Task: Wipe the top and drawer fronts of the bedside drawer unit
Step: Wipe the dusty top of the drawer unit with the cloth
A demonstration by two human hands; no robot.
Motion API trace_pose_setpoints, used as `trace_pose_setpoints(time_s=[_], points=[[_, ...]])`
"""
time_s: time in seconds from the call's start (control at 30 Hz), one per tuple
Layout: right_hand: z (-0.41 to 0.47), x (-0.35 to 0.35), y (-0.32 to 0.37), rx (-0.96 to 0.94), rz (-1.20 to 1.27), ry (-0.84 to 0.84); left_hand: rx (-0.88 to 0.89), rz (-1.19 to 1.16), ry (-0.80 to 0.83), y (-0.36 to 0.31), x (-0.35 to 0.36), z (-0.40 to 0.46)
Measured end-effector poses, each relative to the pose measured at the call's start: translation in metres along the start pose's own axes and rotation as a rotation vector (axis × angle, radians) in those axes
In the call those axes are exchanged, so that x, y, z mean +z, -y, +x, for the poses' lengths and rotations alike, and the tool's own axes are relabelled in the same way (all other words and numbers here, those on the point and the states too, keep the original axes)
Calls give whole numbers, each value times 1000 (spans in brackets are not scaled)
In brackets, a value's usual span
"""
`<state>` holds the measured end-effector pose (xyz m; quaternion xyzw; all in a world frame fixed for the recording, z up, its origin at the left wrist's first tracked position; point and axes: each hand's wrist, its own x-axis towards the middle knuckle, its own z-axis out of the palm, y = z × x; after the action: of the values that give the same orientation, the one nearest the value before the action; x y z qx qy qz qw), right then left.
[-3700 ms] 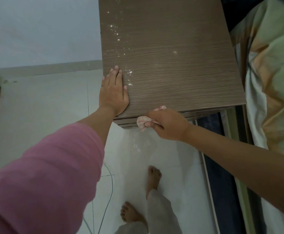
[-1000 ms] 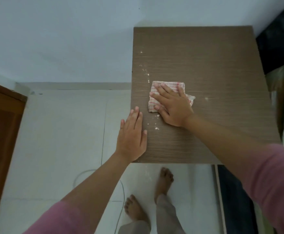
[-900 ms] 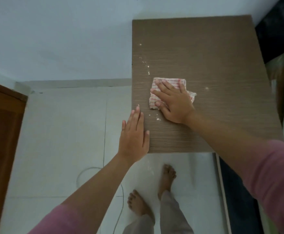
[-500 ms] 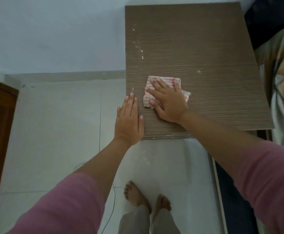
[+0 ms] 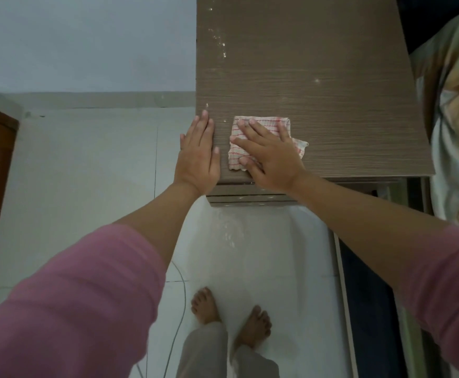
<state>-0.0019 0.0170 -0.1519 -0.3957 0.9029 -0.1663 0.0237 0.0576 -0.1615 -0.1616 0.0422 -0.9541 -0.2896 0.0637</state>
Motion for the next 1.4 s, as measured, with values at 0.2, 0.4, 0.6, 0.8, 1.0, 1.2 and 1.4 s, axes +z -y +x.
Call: trace_pose_setpoints(time_s=[0.2, 0.4, 0.6, 0.8, 1.0, 1.2, 1.4], points=[[-19, 4, 9, -7, -2, -42, 17, -6, -8, 3, 3, 1], [-37, 7, 26, 42, 12, -68, 22, -9, -9, 5, 4, 1], [-49, 4, 39, 99, 37, 8, 39, 4, -16, 6, 4, 3], [-66, -33, 64, 149, 154, 347, -9, 141, 213, -2, -18, 10], [-61, -88, 76, 236, 170, 239, -11, 211, 428, -9, -55, 4], [16, -112, 35, 206, 188, 168, -63, 160, 349, -16, -42, 10], [110, -98, -28, 234, 303, -72, -141, 198, 183, -17, -14, 80]])
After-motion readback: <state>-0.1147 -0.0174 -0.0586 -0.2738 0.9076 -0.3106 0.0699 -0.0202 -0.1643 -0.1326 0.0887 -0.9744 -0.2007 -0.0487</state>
